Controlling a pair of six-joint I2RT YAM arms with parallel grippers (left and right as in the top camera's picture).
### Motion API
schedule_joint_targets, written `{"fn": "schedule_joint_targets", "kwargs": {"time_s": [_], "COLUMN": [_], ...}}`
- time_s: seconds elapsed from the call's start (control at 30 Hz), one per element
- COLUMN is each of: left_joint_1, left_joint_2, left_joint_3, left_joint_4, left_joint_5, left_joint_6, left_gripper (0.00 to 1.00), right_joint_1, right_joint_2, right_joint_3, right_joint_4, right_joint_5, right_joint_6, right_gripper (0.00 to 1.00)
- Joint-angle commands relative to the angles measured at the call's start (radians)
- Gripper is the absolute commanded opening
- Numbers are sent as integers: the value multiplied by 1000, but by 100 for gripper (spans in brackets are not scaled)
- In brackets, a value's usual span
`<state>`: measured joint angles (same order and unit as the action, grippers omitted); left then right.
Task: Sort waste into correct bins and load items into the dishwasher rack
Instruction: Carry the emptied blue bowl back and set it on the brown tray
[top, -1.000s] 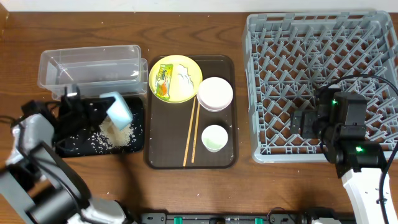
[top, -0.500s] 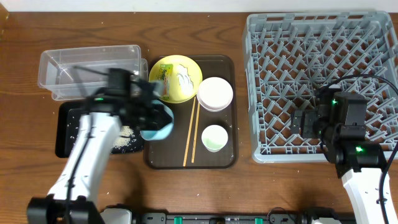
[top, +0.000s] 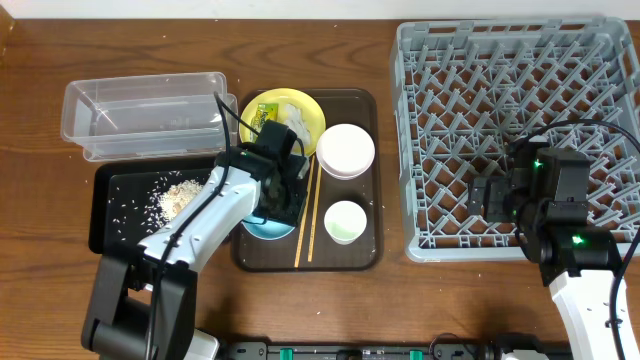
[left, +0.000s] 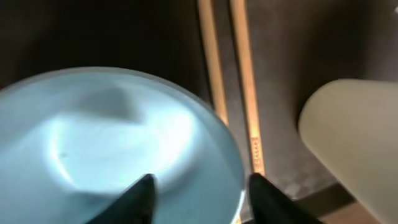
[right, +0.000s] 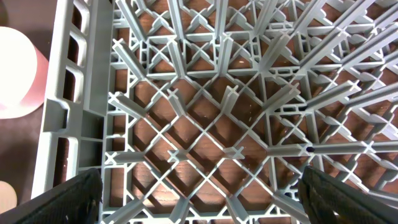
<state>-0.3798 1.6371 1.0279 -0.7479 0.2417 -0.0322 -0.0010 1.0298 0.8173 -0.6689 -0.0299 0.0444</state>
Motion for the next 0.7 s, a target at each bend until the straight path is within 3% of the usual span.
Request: {"fn": "schedule_joint_targets", "kwargs": {"time_s": [0.0, 0.27, 0.67], "left_joint_1": [4, 1, -105], "left_joint_2": [-32, -177, -81], "left_joint_3": [39, 82, 56], "left_joint_4": [-7, 13, 14], "left_joint_5": [-34, 23, 76], "left_joint_6": [-7, -7, -8], "left_gripper": [58, 70, 70], "right_joint_1": [13, 13, 13], "right_joint_2": [-3, -3, -3], "right_joint_3": [21, 21, 21], "right_joint_4": [1, -1, -2], "right_joint_5": [5, 7, 6], "right_joint_6": [2, 2, 3], "right_gripper": [99, 99, 99]}}
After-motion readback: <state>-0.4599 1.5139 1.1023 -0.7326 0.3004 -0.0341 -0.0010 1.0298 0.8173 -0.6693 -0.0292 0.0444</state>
